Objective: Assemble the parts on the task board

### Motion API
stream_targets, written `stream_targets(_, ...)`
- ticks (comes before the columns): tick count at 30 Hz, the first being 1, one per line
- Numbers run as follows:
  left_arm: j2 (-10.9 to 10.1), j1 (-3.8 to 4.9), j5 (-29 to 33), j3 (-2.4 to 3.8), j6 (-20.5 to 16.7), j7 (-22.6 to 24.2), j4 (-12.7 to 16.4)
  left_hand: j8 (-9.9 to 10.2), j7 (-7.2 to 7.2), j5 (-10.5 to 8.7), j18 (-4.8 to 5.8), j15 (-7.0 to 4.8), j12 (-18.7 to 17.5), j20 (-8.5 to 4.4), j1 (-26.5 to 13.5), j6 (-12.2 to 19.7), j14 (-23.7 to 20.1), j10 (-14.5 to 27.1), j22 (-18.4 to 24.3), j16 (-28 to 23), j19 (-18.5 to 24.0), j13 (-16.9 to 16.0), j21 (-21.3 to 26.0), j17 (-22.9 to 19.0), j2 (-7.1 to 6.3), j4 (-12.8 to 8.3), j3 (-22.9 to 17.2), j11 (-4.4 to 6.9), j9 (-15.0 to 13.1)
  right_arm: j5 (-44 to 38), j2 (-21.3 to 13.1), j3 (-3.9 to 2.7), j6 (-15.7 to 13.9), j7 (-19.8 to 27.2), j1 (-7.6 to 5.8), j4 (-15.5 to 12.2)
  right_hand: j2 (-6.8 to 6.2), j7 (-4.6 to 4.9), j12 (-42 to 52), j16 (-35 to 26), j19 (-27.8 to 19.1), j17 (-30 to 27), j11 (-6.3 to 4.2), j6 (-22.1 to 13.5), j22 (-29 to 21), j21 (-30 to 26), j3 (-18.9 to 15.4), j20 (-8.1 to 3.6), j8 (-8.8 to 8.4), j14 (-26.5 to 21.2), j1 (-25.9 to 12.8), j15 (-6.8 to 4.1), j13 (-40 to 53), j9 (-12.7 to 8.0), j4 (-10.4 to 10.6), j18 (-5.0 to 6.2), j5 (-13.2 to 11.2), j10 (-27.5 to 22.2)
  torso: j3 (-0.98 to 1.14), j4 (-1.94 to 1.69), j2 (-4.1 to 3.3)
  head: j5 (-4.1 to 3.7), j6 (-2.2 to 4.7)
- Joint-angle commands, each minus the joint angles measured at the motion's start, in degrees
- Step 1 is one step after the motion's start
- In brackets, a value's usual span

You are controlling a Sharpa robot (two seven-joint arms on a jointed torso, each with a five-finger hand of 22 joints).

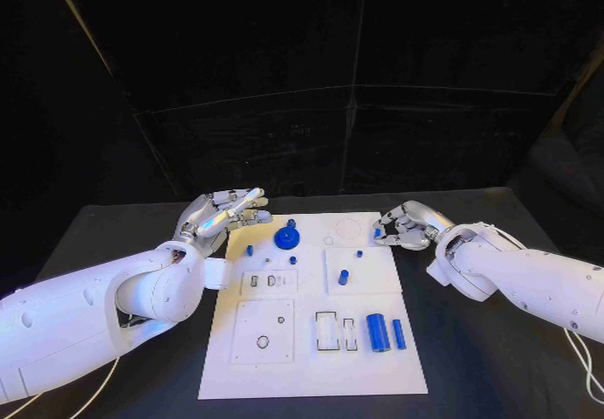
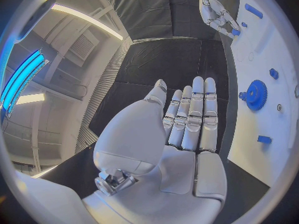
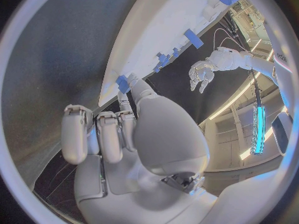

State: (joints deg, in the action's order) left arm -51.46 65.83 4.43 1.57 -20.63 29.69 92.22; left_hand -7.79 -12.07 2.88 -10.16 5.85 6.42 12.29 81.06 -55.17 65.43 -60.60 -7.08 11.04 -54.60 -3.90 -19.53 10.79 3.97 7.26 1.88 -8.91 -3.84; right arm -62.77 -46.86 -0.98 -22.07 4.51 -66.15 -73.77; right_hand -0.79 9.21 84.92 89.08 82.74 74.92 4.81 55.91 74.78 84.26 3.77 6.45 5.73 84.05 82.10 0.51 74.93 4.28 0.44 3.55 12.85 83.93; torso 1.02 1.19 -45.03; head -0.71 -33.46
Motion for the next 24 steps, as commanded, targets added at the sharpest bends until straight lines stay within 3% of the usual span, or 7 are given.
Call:
stream_targets(1,0.0,0.06,-0.3,0.05,0.8,0.1,0.1,0.3,0.03,0.19,-0.36,0.23,-0.2,0.12,0.7,-0.4,0.1,-0.3,0.1,-0.2,-0.1,0.0,0.4,0.1,0.18,-0.3,0.0,-0.05,0.0,0.1,0.1,-0.04,0.5,-0.5,-0.08,0.1,0.73,-0.01,0.3,0.2,0.0,13.0,-0.53,0.7,0.0,0.2,0.4,-0.17,0.32,5.5,0.0,-0.42,9.7,0.1,0.0,-0.5,-0.4,2.0,0.03,0.01,-0.01,0.01,-0.03)
stream_targets(19,-0.1,0.06,-0.3,0.05,0.9,-0.1,0.1,0.4,0.03,0.19,-0.35,0.23,-0.2,0.12,0.7,-0.4,0.1,-0.3,0.1,-0.3,-0.1,0.0,0.4,0.1,0.23,-0.4,-0.1,-0.05,0.0,-0.6,0.4,-0.04,0.4,-1.8,-0.08,0.1,0.82,-0.22,0.3,0.2,-0.1,13.0,-0.73,1.3,0.0,0.2,0.5,-0.33,0.57,5.5,-0.4,-0.59,9.8,0.1,0.0,-0.48,-0.4,2.1,0.02,0.05,-0.01,-0.09,-0.05)
stream_targets(24,-0.1,0.06,-0.3,0.05,0.9,-0.1,0.1,0.4,0.03,0.19,-0.35,0.23,-0.2,0.12,0.7,-0.4,0.1,-0.3,0.1,-0.3,-0.1,0.0,0.4,0.1,0.23,-0.4,-0.1,-0.05,0.0,-0.8,0.6,-0.04,-0.1,-1.9,-0.08,0.0,1.38,-0.55,0.4,0.2,-0.1,13.0,-1.02,2.0,0.0,0.1,1.1,-0.53,0.85,5.5,-0.4,-0.83,9.9,0.1,-0.2,-0.48,-0.2,2.2,0.01,0.02,0.01,-0.14,-0.08)
